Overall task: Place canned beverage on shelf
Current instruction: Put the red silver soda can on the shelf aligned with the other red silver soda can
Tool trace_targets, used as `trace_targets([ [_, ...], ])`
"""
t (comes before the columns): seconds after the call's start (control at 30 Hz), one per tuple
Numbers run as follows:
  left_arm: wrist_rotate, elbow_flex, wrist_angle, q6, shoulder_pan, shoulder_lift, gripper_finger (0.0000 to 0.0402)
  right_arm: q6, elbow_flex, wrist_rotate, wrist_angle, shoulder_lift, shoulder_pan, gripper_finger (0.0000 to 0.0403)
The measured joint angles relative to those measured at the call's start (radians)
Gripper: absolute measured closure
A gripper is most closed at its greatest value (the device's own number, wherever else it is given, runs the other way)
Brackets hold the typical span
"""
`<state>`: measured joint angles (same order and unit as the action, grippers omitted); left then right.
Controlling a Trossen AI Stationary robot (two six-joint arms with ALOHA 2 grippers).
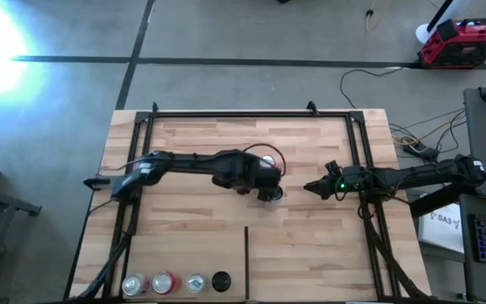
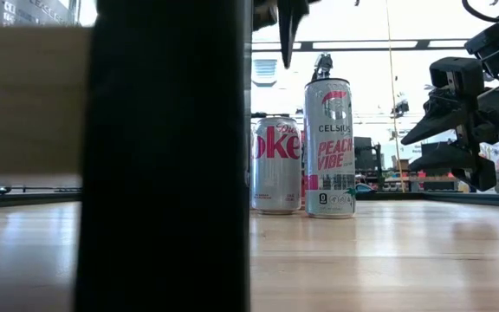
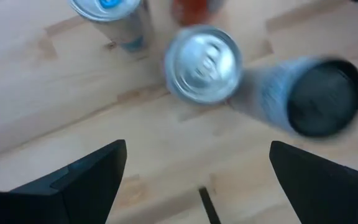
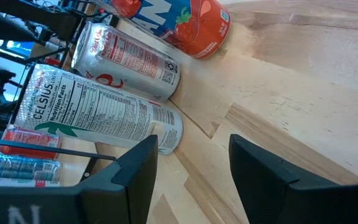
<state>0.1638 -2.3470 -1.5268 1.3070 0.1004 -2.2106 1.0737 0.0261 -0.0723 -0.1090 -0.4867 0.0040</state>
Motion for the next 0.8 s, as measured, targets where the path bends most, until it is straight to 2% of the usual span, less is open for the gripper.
trace_targets([
  [0.33, -0.135, -0.006, 0.022, 0.039, -0.117, -0.061, 0.0022, 0.0, 0.0, 0.0, 0.0, 0.0, 0.0, 0.022],
  [0.5, -0.137, -0.008, 0.048, 0.043, -0.125, -0.061, 0.0022, 0.0, 0.0, 0.0, 0.0, 0.0, 0.0, 0.022],
  [0.8, -0.11, -0.009, 0.085, 0.149, -0.129, -0.086, 0.0022, 0.0, 0.0, 0.0, 0.0, 0.0, 0.0, 0.022],
])
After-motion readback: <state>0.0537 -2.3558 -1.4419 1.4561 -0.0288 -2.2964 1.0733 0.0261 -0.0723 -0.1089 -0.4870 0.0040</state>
